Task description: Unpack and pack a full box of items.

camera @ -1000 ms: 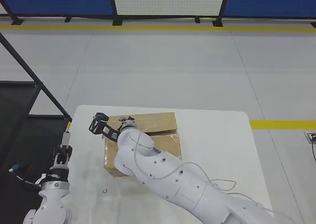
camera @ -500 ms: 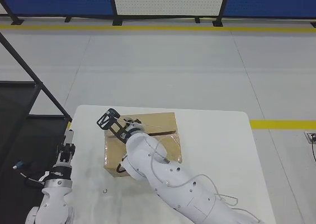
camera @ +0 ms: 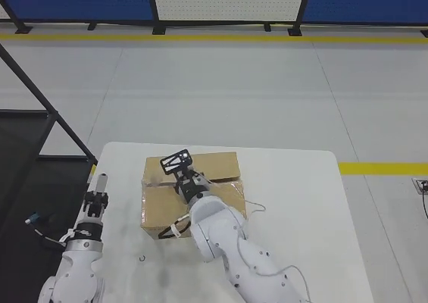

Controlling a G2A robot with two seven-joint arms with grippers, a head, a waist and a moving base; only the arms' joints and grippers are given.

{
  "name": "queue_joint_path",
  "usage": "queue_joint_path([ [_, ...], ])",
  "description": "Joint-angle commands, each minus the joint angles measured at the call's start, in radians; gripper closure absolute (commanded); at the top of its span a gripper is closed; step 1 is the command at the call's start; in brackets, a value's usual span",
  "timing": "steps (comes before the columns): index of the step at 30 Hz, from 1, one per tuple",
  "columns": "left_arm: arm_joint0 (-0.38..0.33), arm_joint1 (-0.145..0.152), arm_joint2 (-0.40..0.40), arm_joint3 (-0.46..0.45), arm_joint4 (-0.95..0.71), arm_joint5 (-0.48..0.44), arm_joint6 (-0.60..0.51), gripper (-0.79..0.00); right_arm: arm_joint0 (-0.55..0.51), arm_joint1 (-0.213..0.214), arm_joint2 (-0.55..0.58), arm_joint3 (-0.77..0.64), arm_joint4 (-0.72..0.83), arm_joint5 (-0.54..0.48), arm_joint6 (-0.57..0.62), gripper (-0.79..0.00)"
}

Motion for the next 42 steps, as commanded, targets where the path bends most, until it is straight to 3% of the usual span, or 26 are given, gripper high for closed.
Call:
queue_joint_path([
  [1, -0.002, 0.0, 0.003, -0.001, 0.005, -0.002, -0.004, -0.785, -0.026, 0.0, 0.02, -0.007, 0.03, 0.007, -0.041, 0.0],
  [13, -0.001, 0.001, 0.013, -0.004, 0.018, -0.007, -0.014, -0.785, -0.087, -0.016, 0.068, 0.005, 0.105, 0.134, -0.204, 0.0],
  [18, 0.001, 0.001, 0.014, -0.005, 0.021, -0.007, -0.016, -0.785, -0.091, -0.022, 0.085, 0.018, 0.141, 0.151, -0.214, 0.0],
  [19, 0.001, 0.001, 0.015, -0.005, 0.02, -0.007, -0.018, -0.785, -0.09, -0.023, 0.086, 0.02, 0.143, 0.152, -0.214, -0.105],
  [21, 0.001, 0.001, 0.015, -0.005, 0.019, -0.006, -0.02, -0.785, -0.091, -0.024, 0.087, 0.022, 0.143, 0.147, -0.22, -0.449],
  [22, 0.001, 0.001, 0.016, -0.005, 0.019, -0.006, -0.019, -0.785, -0.092, -0.025, 0.088, 0.021, 0.139, 0.148, -0.223, -0.711],
  [23, 0.0, 0.001, 0.017, -0.004, 0.021, -0.007, -0.02, -0.785, -0.094, -0.025, 0.087, 0.019, 0.135, 0.148, -0.224, -0.785],
  [42, -0.014, 0.002, 0.018, 0.007, 0.017, -0.003, -0.023, -0.785, -0.133, -0.027, 0.099, -0.036, 0.002, 0.184, -0.193, -0.785],
])
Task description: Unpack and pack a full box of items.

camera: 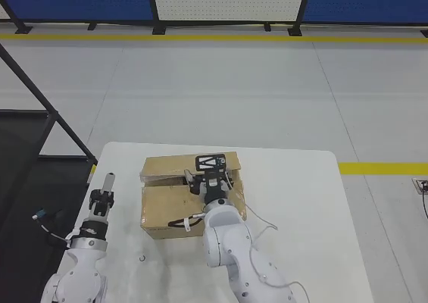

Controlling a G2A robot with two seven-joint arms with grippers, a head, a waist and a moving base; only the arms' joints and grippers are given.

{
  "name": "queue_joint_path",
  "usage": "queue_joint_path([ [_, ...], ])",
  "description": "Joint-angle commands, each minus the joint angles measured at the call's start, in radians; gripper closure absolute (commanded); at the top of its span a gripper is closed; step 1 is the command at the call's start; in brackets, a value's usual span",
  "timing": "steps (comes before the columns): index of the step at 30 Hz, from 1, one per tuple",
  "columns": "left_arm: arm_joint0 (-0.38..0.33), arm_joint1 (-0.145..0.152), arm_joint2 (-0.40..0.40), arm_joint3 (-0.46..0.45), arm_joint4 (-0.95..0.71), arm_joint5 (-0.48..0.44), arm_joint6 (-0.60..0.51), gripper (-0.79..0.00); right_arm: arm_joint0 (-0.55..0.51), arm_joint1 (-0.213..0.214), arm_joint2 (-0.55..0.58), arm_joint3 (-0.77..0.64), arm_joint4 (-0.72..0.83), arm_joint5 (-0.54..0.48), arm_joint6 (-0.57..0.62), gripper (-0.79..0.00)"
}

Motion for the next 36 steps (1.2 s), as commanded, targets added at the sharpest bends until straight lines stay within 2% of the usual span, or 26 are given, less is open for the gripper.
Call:
queue_joint_path([
  [1, -0.002, 0.0, 0.0, 0.002, -0.001, 0.002, -0.001, -0.785, -0.005, 0.0, 0.003, -0.007, -0.005, -0.012, 0.01, -0.785],
  [5, -0.007, 0.0, 0.002, 0.007, 0.0, 0.002, -0.001, -0.785, -0.017, 0.002, 0.007, -0.024, -0.021, -0.033, 0.021, -0.785],
  [20, -0.013, 0.001, 0.004, 0.012, -0.001, 0.001, -0.004, -0.785, -0.071, 0.001, 0.016, -0.078, -0.158, 0.032, 0.038, -0.785],
  [24, -0.014, 0.001, 0.004, 0.014, -0.002, 0.001, -0.005, -0.785, -0.075, 0.005, 0.013, -0.092, -0.276, 0.034, 0.045, -0.785],
  [27, -0.014, 0.001, 0.003, 0.015, -0.002, 0.002, -0.005, -0.785, -0.058, 0.009, 0.016, -0.124, -0.363, -0.023, 0.125, -0.785],
  [30, -0.011, 0.001, 0.003, 0.014, -0.007, -0.002, -0.007, -0.785, -0.01, 0.006, 0.013, -0.132, -0.43, -0.094, 0.255, -0.785],
  [34, 0.001, 0.002, -0.001, 0.009, -0.012, -0.014, -0.012, -0.785, 0.104, -0.003, 0.015, -0.069, -0.463, -0.217, 0.41, -0.785],
  [36, 0.008, 0.002, -0.004, 0.006, -0.016, -0.018, -0.01, -0.785, 0.171, -0.012, 0.028, -0.014, -0.421, -0.275, 0.488, -0.785],
])
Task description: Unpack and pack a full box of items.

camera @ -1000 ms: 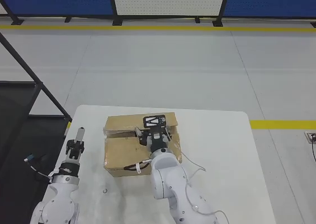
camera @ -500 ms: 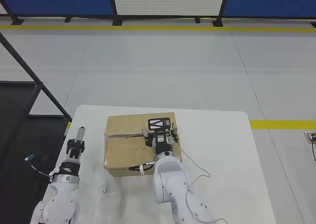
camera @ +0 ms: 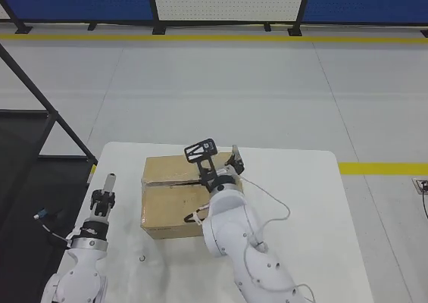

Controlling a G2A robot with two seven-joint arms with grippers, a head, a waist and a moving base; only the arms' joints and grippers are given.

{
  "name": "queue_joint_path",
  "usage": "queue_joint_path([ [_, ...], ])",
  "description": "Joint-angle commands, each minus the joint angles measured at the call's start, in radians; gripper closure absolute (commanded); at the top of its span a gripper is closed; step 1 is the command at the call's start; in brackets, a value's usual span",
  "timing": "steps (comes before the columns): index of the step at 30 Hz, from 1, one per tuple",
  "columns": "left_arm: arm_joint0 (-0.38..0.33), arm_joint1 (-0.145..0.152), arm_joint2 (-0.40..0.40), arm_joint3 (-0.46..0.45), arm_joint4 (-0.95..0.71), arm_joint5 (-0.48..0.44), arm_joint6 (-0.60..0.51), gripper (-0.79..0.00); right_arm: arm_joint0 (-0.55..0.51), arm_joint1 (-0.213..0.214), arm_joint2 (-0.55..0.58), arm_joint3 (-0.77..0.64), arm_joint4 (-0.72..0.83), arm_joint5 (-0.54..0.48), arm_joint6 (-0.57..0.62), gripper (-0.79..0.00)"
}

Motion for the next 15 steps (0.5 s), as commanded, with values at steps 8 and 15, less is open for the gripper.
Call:
queue_joint_path([
  [8, 0.033, 0.0, -0.012, -0.009, -0.016, -0.018, 0.021, -0.785, 0.325, -0.022, 0.106, 0.312, 0.262, -0.325, 0.283, -0.785],
  [15, 0.049, -0.001, -0.017, -0.011, -0.024, -0.024, 0.028, -0.785, 0.504, -0.039, 0.115, 0.554, 0.399, -0.454, 0.349, -0.763],
])
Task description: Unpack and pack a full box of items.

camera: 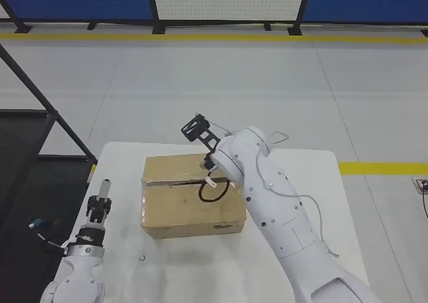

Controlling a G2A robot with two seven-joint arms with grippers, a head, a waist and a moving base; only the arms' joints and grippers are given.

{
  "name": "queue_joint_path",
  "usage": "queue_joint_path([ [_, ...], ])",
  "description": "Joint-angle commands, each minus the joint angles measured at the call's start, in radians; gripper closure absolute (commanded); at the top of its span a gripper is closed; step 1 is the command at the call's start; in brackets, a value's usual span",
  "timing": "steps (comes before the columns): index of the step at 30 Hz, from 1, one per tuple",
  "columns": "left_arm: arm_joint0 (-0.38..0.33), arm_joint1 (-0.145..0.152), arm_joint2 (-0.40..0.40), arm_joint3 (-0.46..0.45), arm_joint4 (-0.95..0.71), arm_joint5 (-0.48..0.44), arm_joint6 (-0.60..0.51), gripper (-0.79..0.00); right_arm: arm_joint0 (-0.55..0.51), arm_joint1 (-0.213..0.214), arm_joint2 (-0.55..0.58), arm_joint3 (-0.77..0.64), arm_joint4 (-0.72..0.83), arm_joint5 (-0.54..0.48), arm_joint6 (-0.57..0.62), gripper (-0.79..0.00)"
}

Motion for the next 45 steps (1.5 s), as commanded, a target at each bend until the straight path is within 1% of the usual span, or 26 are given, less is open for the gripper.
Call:
queue_joint_path([
  [1, 0.004, 0.0, 0.001, -0.002, 0.001, -0.002, 0.0, -0.785, 0.045, -0.008, -0.013, 0.069, 0.02, -0.004, 0.002, -0.73],
  [2, 0.004, 0.0, 0.001, -0.002, 0.002, -0.003, 0.001, -0.785, 0.056, -0.011, -0.019, 0.089, 0.024, -0.006, 0.002, -0.671],
  [4, 0.007, 0.0, 0.0, -0.005, 0.002, -0.003, 0.001, -0.785, 0.089, -0.021, -0.038, 0.151, 0.036, -0.001, -0.009, -0.443],
  [5, 0.008, 0.0, 0.0, -0.006, 0.001, -0.003, 0.001, -0.785, 0.096, -0.024, -0.044, 0.169, 0.041, 0.0, -0.013, -0.382],
  [8, 0.012, 0.0, -0.002, -0.009, -0.001, -0.007, 0.001, -0.785, 0.126, -0.036, -0.063, 0.242, 0.056, 0.011, -0.04, -0.332],
  [10, 0.015, 0.0, -0.005, -0.011, -0.003, -0.008, 0.002, -0.785, 0.146, -0.045, -0.074, 0.294, 0.07, 0.014, -0.057, -0.314],
  [12, 0.018, 0.0, -0.007, -0.012, -0.003, -0.007, 0.003, -0.785, 0.163, -0.051, -0.08, 0.334, 0.08, 0.016, -0.07, -0.274],
  [14, 0.018, 0.0, -0.009, -0.014, -0.006, -0.008, 0.006, -0.785, 0.174, -0.055, -0.083, 0.363, 0.089, 0.019, -0.08, -0.252],
  [16, 0.015, -0.001, -0.011, -0.017, -0.021, -0.005, 0.019, -0.785, 0.189, -0.059, -0.086, 0.395, 0.097, 0.02, -0.094, -0.2],
  [20, -0.007, -0.003, -0.001, -0.024, -0.032, 0.009, 0.022, -0.785, 0.201, -0.063, -0.084, 0.422, 0.117, 0.025, -0.13, -0.006],
  [27, -0.106, -0.005, 0.037, -0.005, -0.071, 0.058, -0.019, -0.785, 0.188, -0.055, -0.065, 0.403, 0.126, 0.054, -0.193, 0.0],
  [32, -0.193, -0.008, 0.064, 0.049, -0.163, 0.103, -0.099, -0.785, 0.132, -0.039, -0.04, 0.316, 0.123, 0.089, -0.231, 0.0],
  [33, -0.214, -0.007, 0.072, 0.065, -0.159, 0.104, -0.116, -0.785, 0.109, -0.033, -0.031, 0.279, 0.123, 0.091, -0.234, 0.0],
  [36, -0.25, -0.008, 0.088, 0.097, -0.188, 0.104, -0.152, -0.785, 0.047, -0.017, -0.006, 0.182, 0.118, 0.091, -0.226, 0.0],
  [41, -0.304, -0.011, 0.12, 0.165, -0.185, 0.108, -0.133, -0.785, -0.069, 0.01, 0.043, -0.001, 0.1, 0.1, -0.213, 0.0],
  [45, -0.335, -0.012, 0.157, 0.216, -0.135, 0.127, -0.14, -0.785, -0.172, 0.027, 0.073, -0.158, 0.077, 0.116, -0.212, 0.0],
])
